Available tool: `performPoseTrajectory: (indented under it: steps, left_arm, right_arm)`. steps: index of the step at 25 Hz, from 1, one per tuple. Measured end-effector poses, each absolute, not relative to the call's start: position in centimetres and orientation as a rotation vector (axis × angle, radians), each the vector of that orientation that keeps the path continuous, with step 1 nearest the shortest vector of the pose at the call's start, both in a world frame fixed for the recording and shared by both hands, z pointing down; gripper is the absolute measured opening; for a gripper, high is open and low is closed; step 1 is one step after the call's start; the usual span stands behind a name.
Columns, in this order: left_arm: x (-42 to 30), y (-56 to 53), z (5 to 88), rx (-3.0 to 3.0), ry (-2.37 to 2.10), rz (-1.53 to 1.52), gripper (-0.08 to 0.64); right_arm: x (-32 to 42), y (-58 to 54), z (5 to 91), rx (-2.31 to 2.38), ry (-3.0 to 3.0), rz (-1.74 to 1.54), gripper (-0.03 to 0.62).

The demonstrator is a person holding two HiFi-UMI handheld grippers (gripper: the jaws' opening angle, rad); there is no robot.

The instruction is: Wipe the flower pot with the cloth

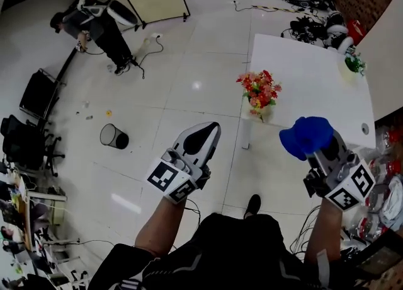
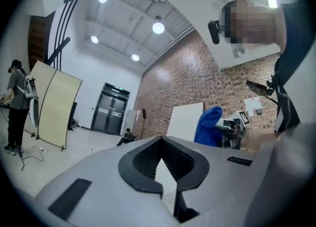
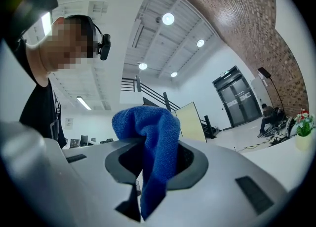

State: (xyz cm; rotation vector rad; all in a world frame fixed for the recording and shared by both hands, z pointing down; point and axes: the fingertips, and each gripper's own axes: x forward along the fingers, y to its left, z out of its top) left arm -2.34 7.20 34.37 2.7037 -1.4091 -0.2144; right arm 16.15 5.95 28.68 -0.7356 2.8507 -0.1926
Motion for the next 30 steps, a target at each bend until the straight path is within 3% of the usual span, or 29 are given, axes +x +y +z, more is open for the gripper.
performPoseTrajectory:
  steps: [9,14,30]
  left_arm:
    - [-8.7,19.0,32.5,2.719,-1.367,-0.212,0.003]
    - [-8.2,24.6,31.8,2.748,-1.326,-0.176,0.003]
    - [3.5,33.4,28.6,2.765,-1.401,-0.116,0.003]
  right_arm:
    - [8.9,17.6,28.7,-0.869,2.811,-0.18,0.091]
    - [7.9,23.8,28.9,-0.903,2.827,-0.222,0.091]
    - [20.2,33.9,28.2,-1.051,2.841,-0.145,0.089]
